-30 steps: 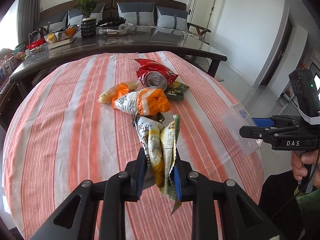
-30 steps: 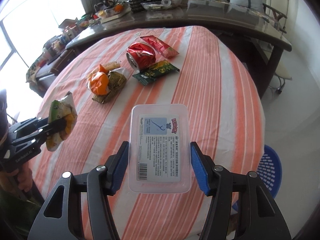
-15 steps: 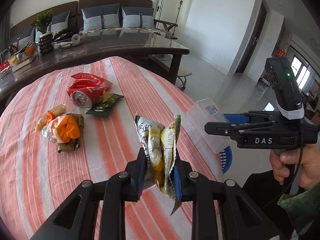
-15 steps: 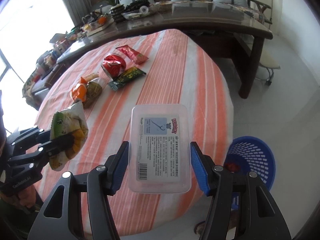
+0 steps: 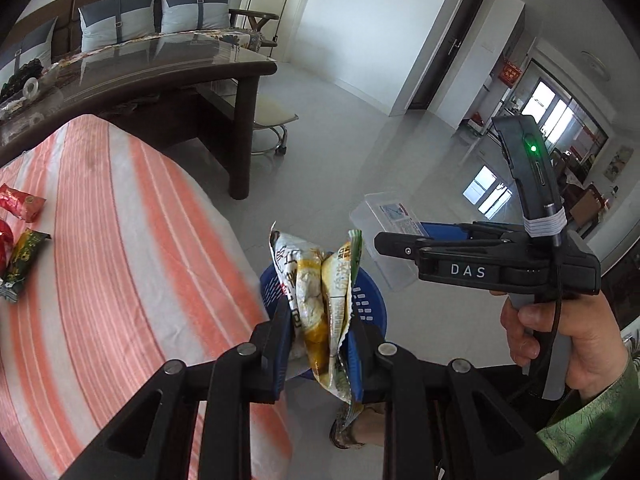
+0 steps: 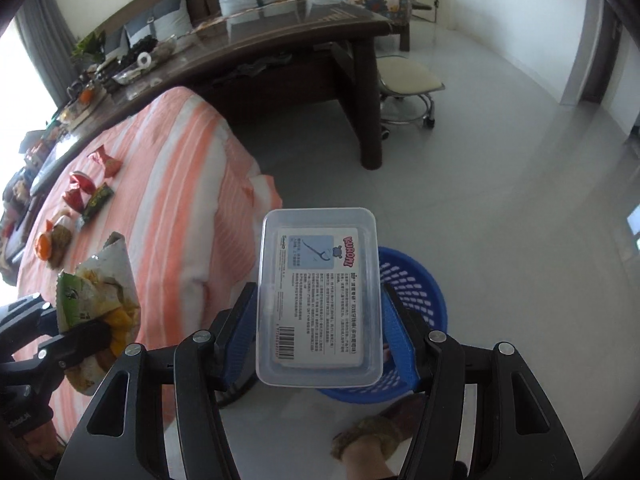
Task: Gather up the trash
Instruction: 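Carry box and wrappers to the blue wastebasket and release both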
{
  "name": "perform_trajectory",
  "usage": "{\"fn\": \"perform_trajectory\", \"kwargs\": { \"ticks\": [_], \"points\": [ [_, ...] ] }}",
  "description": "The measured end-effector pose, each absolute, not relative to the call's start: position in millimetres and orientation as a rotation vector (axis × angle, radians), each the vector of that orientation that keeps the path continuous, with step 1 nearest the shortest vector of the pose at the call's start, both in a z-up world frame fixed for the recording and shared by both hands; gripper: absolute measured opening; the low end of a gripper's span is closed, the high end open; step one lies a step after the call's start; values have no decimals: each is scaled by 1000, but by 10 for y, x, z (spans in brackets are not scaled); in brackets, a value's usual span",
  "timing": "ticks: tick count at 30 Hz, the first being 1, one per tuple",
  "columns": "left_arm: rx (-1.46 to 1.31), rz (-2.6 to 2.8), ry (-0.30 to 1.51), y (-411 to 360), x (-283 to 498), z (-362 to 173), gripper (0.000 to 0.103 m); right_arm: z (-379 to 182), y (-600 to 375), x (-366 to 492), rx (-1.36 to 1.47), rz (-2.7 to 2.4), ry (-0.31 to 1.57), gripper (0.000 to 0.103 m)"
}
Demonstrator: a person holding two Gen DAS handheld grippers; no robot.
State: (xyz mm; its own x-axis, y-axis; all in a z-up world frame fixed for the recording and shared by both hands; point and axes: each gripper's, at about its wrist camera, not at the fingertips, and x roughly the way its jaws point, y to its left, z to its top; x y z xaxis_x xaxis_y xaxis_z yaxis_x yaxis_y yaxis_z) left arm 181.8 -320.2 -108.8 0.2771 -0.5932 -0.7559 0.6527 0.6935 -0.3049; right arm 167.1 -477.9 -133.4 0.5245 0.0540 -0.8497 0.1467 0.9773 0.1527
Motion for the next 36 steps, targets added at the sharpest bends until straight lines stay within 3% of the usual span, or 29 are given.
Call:
{"fn": "perform_trajectory", "kwargs": {
  "ticks": [11,23,25,28,31,36],
  "points": [
    [97,-878,1072,-3966,2027,-1578,24,-1881,-5396,1732,316,-138,1063,61],
    [130,-866,1126,-4274,2170,-2009,26,-2157,-5731,1735,420,-141,1118,62],
    [124,-877,1130,-4280,2189,-2053,29,-2185,-5726,1748,429,-139,1125,62],
    [113,-872,1136,-4316,2236,-2101,59,-2259,-5744,1783,441,-120,1138,62],
    [97,-858,1118,-4285,2268,-2052,61,-2272,-5740,1799,429,-124,1142,73],
    [67,-838,1088,-4168,2266,-1868,61,-2133,-5773,1754,375,-158,1087,79]
  ]
}}
